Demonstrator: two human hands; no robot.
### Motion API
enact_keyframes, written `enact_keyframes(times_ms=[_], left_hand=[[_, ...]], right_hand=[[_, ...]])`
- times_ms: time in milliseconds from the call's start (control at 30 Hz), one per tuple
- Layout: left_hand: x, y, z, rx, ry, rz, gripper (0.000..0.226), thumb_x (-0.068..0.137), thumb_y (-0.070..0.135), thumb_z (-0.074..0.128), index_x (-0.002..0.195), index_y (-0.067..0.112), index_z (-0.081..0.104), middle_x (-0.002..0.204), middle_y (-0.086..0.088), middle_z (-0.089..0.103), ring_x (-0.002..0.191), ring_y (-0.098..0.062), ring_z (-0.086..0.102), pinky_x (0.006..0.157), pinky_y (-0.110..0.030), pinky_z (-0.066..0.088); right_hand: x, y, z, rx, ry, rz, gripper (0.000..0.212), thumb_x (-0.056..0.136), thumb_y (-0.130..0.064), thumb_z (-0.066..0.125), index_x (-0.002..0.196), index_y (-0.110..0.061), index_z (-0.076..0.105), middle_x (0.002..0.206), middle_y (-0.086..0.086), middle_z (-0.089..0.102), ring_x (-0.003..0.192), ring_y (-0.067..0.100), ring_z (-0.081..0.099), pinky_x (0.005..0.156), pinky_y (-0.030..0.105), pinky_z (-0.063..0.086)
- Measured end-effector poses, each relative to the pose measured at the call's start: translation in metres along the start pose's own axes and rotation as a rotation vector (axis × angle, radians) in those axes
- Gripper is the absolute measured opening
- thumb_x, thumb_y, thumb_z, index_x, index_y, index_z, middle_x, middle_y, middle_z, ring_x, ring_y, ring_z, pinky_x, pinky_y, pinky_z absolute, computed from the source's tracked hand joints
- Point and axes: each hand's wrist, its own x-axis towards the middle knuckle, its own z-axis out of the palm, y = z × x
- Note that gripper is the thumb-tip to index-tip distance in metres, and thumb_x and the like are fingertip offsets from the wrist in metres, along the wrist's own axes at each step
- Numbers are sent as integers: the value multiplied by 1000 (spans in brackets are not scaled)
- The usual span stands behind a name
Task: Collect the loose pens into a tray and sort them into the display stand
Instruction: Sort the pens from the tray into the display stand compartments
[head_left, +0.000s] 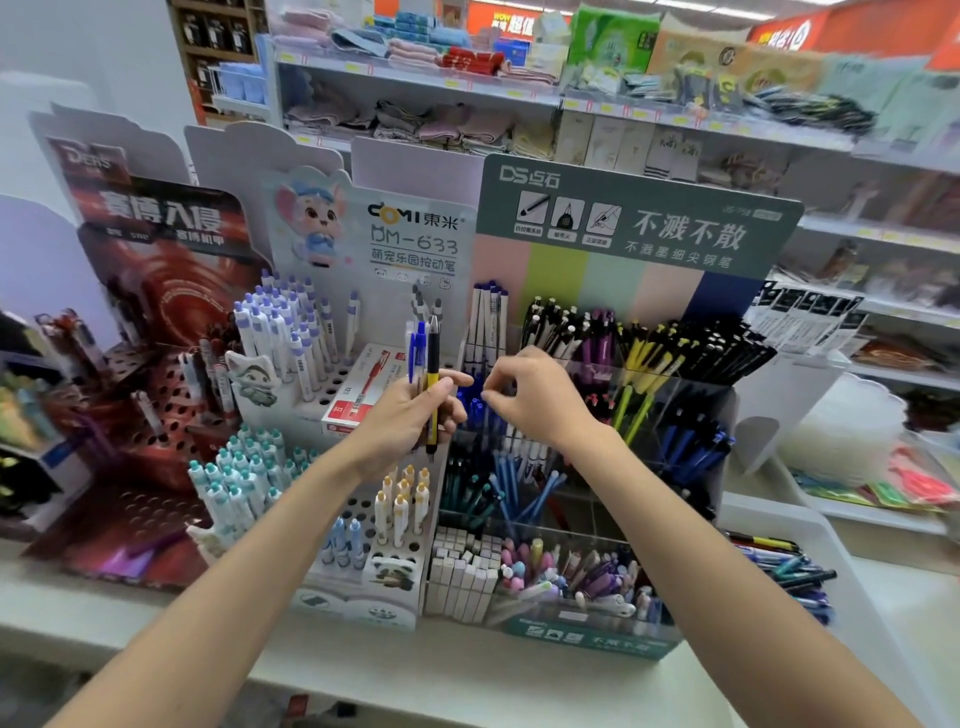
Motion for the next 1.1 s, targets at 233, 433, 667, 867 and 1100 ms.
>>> enact_keyframes(times_ms=[233,433,667,867,1100], left_hand=[[2,6,10,-67,7,9,28,102,25,47,113,9,68,83,-5,69,79,-18,66,78,-32,60],[17,29,53,133,95,238,33,104,26,42,106,7,69,51,18,58,52,3,52,57,-11,41],[43,33,105,-18,102,234,20,97,28,57,98,16,73,60,7,58,54,-3,49,51,-15,41],[46,26,141,64,16,162,40,94,48,53,94,8,56,58,9,34,48,-7,28,47,-23,24],[55,17,165,-58,58,-28,18,98,12,31,83,20,28,69,5,33,54,-7,25,48,-23,19]], right_hand=[[-13,-7,-13,353,232,60,14,92,-12,63,102,-13,73,92,-3,71,86,10,62,78,19,49],[-36,4,-34,534,299,120,8,90,-9,65,93,-12,72,83,-1,71,76,11,66,70,20,52],[-74,35,-61,569,266,162,28,83,-12,78,108,-16,67,97,-1,70,91,10,67,85,23,54],[-91,67,-109,671,493,268,12,91,-9,68,102,-13,72,79,5,70,64,10,59,57,21,46],[-72,106,-164,353,577,238,27,95,-6,55,120,-5,66,101,6,66,86,14,59,80,22,47]])
